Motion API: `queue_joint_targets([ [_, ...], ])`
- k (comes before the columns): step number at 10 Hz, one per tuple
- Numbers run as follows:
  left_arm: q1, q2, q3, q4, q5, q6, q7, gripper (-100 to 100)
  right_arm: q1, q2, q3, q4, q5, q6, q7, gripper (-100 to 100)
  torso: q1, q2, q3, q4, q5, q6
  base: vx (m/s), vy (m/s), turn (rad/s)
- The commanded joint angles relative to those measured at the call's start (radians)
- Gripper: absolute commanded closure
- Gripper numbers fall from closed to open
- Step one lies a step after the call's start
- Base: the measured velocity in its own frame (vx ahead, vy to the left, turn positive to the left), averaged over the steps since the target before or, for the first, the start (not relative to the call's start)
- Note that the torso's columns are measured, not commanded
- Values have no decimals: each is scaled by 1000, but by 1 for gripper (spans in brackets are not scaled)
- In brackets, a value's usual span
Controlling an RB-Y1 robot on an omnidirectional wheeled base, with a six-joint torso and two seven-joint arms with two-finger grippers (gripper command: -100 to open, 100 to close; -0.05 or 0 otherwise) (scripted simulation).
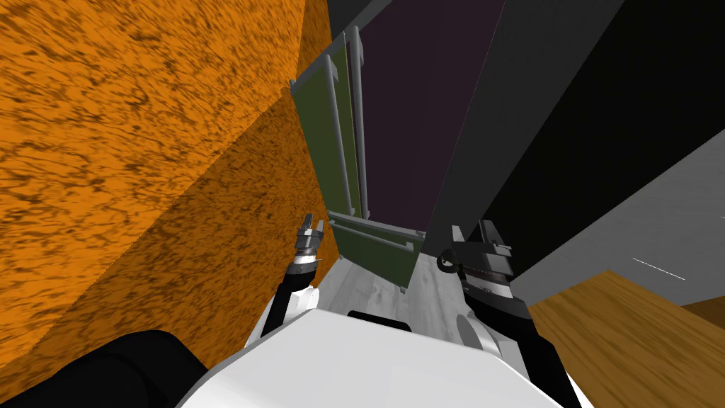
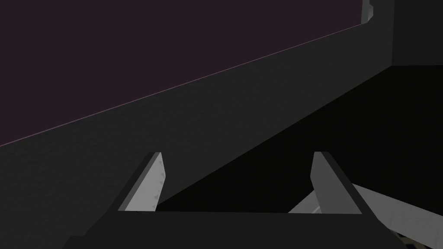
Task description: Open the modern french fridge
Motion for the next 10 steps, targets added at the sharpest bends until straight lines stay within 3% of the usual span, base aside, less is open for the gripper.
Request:
queue_joint_targets([
  [1,0,0,0,0,0,0,0,0,0,0,0,0,0,0,0,0,0,40,-82,41,0,0,0,0,0],
  [9,0,0,0,0,0,0,0,0,0,0,0,0,0,0,0,0,0,618,-1234,617,0,0,0,0,0],
  [10,-9,41,-4,25,-2,-2,-1,-100,0,0,0,0,0,0,0,0,0,691,-1382,691,0,0,26,2,-42],
])
